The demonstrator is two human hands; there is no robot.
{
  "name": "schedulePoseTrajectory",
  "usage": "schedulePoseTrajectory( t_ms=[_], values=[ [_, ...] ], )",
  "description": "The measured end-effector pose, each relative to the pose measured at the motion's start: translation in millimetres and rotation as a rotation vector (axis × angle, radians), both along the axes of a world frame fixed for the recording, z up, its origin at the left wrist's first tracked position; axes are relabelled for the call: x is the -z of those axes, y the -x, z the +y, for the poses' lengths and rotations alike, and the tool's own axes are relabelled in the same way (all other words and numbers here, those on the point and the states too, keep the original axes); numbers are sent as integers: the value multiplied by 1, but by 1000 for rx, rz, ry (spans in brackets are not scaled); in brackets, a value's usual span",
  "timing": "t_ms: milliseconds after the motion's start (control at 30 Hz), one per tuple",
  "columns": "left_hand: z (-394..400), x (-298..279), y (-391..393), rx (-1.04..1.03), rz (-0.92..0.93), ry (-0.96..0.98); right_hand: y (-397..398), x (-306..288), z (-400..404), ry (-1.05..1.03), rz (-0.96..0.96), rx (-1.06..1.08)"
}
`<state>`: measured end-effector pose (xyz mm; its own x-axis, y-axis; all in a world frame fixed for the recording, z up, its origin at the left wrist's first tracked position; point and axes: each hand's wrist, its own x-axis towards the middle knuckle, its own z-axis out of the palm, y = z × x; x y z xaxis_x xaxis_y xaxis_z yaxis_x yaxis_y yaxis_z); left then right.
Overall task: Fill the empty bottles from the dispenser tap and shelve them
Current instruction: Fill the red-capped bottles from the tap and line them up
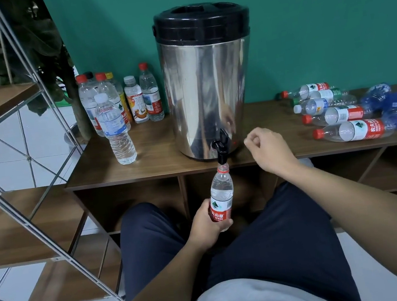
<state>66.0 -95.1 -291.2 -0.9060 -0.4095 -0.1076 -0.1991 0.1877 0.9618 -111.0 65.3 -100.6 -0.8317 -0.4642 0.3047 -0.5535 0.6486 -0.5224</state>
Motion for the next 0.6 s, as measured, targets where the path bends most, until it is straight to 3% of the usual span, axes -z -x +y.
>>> schedulePoseTrajectory(
  t_ms=[100,233,467,600],
  values=[
    [0,2,1,17,-16,9,17,17,13,-273,-56,9],
    [0,3,1,33,-14,17,25,26,18,-355,-69,-20],
    [0,3,0,39,-10,22,25,26,16,-304,-59,-37],
    [1,3,0,35,0,30,4,15,15,-59,-201,-212]
  ],
)
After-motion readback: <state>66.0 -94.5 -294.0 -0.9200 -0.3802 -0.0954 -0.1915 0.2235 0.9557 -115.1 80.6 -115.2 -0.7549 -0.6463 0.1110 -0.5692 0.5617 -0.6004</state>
